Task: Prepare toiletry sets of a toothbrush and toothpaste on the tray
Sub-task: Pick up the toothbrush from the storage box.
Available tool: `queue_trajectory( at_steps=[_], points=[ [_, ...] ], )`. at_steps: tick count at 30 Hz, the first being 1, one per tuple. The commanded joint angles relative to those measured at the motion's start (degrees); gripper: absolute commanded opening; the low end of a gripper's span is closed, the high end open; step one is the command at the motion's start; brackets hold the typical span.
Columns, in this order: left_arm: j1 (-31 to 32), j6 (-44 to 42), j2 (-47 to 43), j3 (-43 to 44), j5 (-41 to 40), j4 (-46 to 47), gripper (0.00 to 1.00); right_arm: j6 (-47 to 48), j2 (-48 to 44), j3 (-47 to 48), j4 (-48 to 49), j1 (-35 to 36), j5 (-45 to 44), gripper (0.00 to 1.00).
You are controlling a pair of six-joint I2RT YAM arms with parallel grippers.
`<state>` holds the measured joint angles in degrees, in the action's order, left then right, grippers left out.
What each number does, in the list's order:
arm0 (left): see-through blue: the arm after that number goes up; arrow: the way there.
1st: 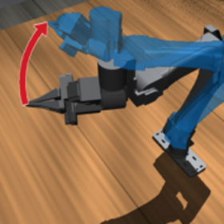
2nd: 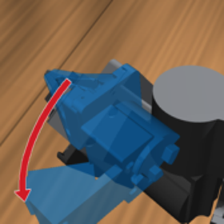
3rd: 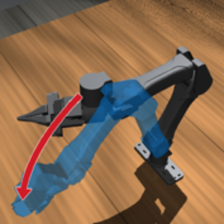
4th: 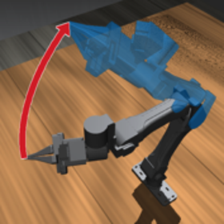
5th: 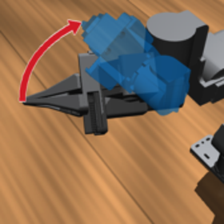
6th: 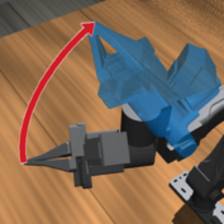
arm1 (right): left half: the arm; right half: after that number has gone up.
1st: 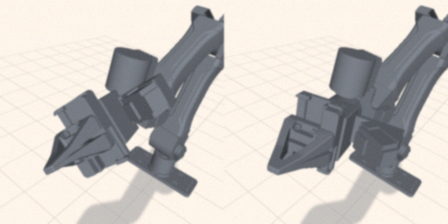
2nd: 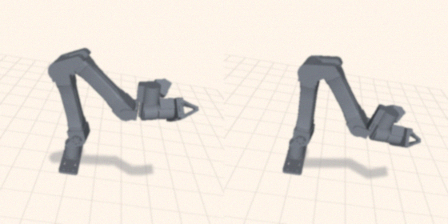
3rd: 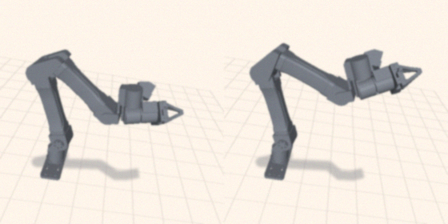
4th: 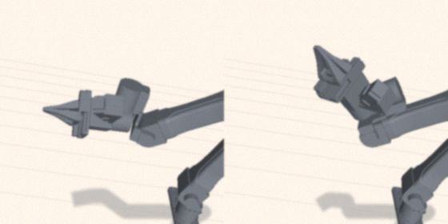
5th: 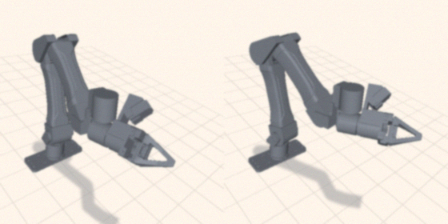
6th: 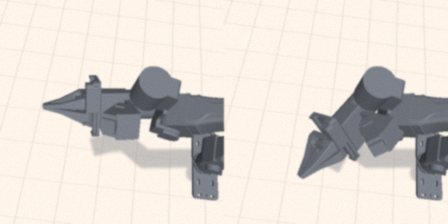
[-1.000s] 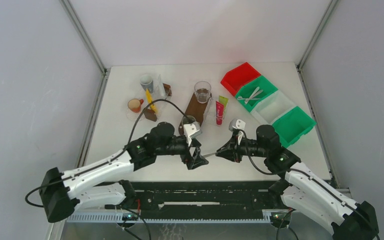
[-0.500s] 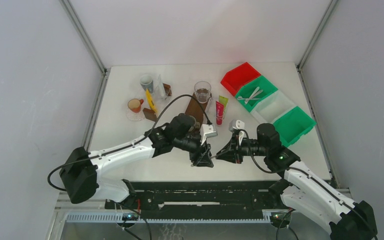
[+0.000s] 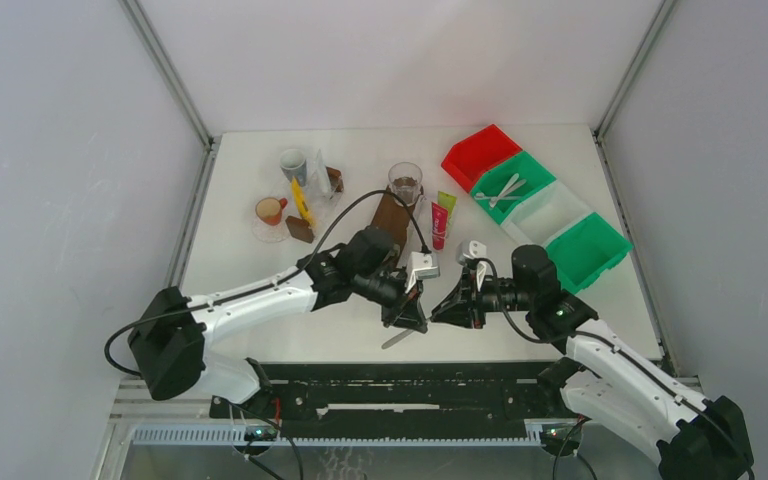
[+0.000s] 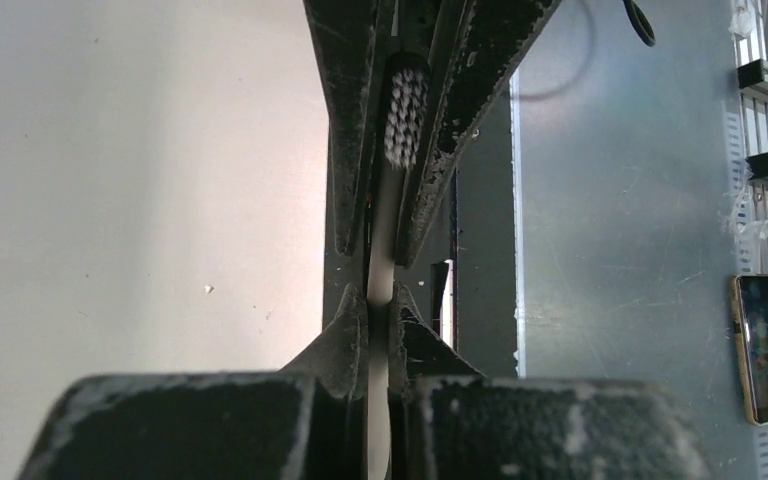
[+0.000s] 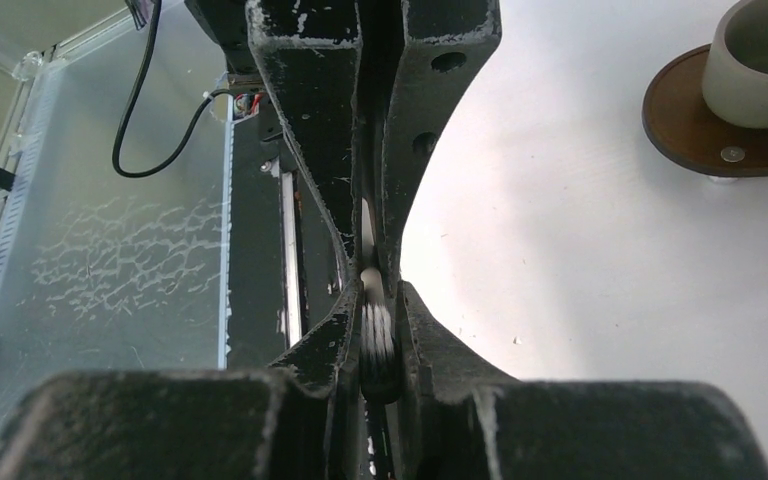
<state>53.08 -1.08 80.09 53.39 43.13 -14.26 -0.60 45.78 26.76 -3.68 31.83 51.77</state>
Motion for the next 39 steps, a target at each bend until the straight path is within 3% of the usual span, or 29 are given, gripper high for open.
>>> queue_trajectory(
  at_steps=[1, 5, 7, 12, 17, 22, 29, 39],
  points=[
    [-0.35, 1.46, -1.58, 1.69, 0.2, 2.62, 0.0, -0.25, -0.74, 2.64, 2.95, -0.32, 0.35, 0.11],
    [-0.64, 5.14, -5.44, -2.91, -2.93, 8.78, 0.0, -2.48, -2.49, 2.36, 3.62, -0.66, -1.93, 0.39],
    [-1.18, 8.93, -8.03, -6.14, -4.76, 13.45, 0.0, -4.73, -4.99, 1.45, 5.25, -1.01, -3.7, 0.6],
    [-3.31, 21.85, -16.07, -16.24, -12.95, 28.93, 0.0, -11.53, -10.73, -2.25, 12.77, -1.5, -5.74, 0.75],
    [-3.83, 33.12, -25.53, -25.87, -24.0, 46.49, 0.0, -18.61, -11.7, -6.89, 23.8, -0.48, -7.95, 0.79],
    [-3.78, 40.66, -31.95, -30.62, -34.02, 53.56, 0.0, -22.18, -8.35, -10.41, 34.0, 5.65, -16.36, 0.79],
    [-3.31, 47.85, -34.59, -31.52, -41.74, 54.31, 0.0, -23.79, 0.31, -9.76, 44.07, 16.81, -26.63, 0.76],
    [-0.82, 48.02, -33.09, -30.89, -45.02, 53.73, 0.0, -27.02, 6.92, -6.08, 45.83, 20.75, -32.89, 0.68]
  ],
)
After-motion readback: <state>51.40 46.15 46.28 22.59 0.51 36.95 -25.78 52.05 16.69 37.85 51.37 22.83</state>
